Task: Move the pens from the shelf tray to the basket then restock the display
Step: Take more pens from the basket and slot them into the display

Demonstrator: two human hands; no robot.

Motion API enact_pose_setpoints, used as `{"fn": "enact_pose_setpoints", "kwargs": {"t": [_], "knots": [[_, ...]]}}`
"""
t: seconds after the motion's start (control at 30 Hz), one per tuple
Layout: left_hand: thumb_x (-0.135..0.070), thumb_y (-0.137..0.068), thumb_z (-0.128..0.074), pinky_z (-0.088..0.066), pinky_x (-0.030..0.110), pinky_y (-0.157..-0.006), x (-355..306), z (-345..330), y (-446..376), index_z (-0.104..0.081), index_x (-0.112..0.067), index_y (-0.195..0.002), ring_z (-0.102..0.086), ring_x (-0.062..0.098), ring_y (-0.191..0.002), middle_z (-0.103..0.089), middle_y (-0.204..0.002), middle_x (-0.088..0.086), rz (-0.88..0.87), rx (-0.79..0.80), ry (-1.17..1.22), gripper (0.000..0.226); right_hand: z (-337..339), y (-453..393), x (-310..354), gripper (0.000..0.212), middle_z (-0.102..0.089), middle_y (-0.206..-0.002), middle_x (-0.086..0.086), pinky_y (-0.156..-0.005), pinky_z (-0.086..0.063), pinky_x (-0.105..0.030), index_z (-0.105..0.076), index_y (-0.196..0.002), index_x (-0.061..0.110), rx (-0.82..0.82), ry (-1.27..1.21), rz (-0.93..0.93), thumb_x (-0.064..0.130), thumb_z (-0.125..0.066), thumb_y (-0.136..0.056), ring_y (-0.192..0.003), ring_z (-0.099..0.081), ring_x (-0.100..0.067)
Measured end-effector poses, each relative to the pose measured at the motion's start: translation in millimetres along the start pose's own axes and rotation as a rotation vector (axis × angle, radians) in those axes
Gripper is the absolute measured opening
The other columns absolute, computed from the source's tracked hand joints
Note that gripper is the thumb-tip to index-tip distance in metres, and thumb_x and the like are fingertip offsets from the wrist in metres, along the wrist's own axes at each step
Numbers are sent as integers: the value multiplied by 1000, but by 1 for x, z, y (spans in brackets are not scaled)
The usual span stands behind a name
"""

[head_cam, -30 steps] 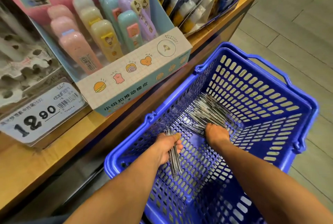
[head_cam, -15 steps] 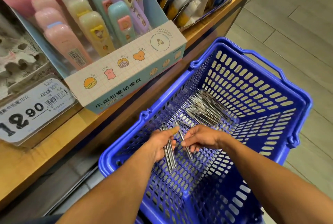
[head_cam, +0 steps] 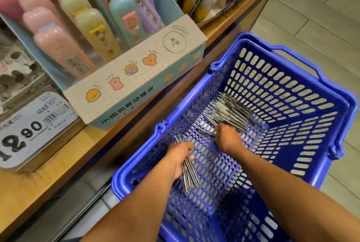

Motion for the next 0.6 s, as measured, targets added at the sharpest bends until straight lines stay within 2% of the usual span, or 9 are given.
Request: {"fn": "enact_pose_setpoints", "kwargs": {"t": [0.07,0.13,0.23,0.3,0.37,0.5,0.6], "knots": [[-3,-93,-56,-45,24,-44,-1,0,1,-55,-3,-92,-49,13,-46,-49,-67,5,11,6,10,1,-9,2,-12,22,-61,-108,-10,-76,-49,-36,-53,-108,13,46,244,3,8,-62,-89,-91,-59,-28],[-3,-92,-57,-43,22,-41,0,1,1,-56,-6,-81,-46,10,-40,-49,-60,3,10,-2,-21,11,-15,8,-22,25,-63,-107,-11,-73,-48,-36,-53,-111,11,90,353,-11,3,-60,-89,-88,-60,-27],[-7,-92,-60,-39,21,-38,1,1,0,-55,-10,-71,-42,8,-37,-47,-53,-1,-5,-5,-63,22,-20,12,-24,23,-64,-110,-13,-78,-50,-36,-55,-114,7,138,400,-1,5,-57,-91,-95,-63,-28],[-11,-92,-64,-39,23,-39,0,2,1,-56,-11,-71,-42,9,-40,-48,-56,0,-15,-5,-68,22,-22,13,-23,21,-64,-110,-15,-79,-52,-35,-59,-112,3,240,347,-8,9,-54,-93,-96,-64,-29],[-17,-91,-69,-39,23,-40,-1,2,1,-56,-12,-72,-41,10,-42,-48,-57,0,-20,-5,-54,24,-21,21,-18,18,-66,-100,-15,-80,-54,-36,-65,-103,-2,411,183,-11,9,-53,-94,-91,-67,-29],[-31,-84,-78,-40,27,-46,-4,0,4,-58,-11,-77,-41,14,-49,-50,-64,3,-40,-25,-66,29,-17,59,14,13,-69,-87,-16,-72,-57,-27,-62,-89,0,837,-520,-60,6,-53,-97,-72,-67,-19],[-37,-78,-82,-41,28,-51,-7,0,7,-62,-9,-93,-43,16,-54,-51,-66,3,-54,-25,-53,37,-17,83,37,9,-71,-81,-9,-64,-56,-18,-65,-89,4,981,-673,22,8,-60,-94,-68,-69,-11]]}}
Point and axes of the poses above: each hand's wrist, its own y-axis away from the middle knuckle, its own z-axis out of the back of the hand, x = y × z, the point moved 4 cm from there along -y, towards the middle knuckle
